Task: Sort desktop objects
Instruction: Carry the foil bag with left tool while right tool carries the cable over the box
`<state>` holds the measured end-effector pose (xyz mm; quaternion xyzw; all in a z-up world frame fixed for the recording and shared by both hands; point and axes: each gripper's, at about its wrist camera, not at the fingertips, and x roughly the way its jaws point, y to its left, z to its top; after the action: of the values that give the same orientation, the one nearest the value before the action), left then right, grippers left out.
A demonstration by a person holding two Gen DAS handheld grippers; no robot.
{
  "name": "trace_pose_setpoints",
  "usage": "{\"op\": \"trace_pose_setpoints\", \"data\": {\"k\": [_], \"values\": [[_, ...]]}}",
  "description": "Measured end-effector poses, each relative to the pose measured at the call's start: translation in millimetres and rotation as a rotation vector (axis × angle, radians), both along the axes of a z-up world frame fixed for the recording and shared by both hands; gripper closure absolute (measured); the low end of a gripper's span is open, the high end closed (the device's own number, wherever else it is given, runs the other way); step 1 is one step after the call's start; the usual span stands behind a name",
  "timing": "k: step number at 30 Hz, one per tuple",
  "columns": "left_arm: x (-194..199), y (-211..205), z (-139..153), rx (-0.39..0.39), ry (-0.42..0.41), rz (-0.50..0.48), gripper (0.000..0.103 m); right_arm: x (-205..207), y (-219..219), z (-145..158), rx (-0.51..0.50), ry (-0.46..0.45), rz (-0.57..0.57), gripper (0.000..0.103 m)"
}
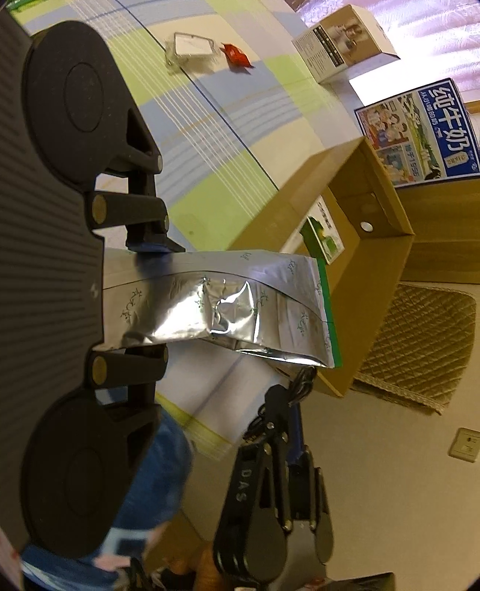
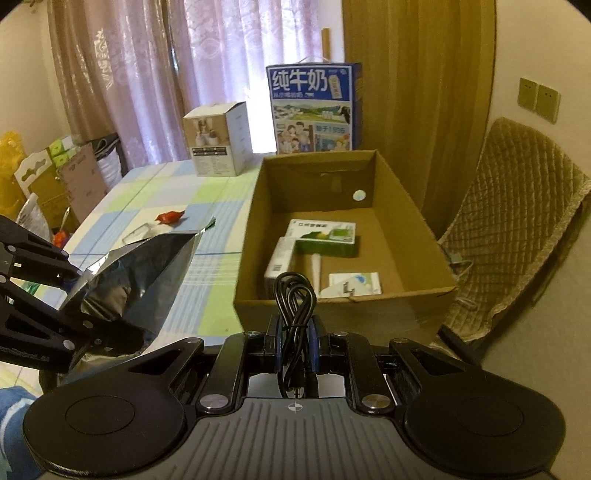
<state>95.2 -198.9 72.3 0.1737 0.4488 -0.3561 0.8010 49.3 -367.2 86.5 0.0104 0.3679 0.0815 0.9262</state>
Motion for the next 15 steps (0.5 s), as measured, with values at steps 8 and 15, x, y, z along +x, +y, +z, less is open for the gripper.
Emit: {"op": "trace_pose_setpoints", "data": {"k": [8, 15], "values": [[9.3, -25.3, 6.6, -0.047, 0.008, 0.029, 0.073, 9.6, -24.2, 5.1, -0.025, -0.006, -0.027, 0.092], [24.0, -46.9, 8.6, -0.079, 0.016, 0.047, 0.073, 27.8, -38.8, 8.8, -0.049, -0.014, -0.029, 0.092]]}}
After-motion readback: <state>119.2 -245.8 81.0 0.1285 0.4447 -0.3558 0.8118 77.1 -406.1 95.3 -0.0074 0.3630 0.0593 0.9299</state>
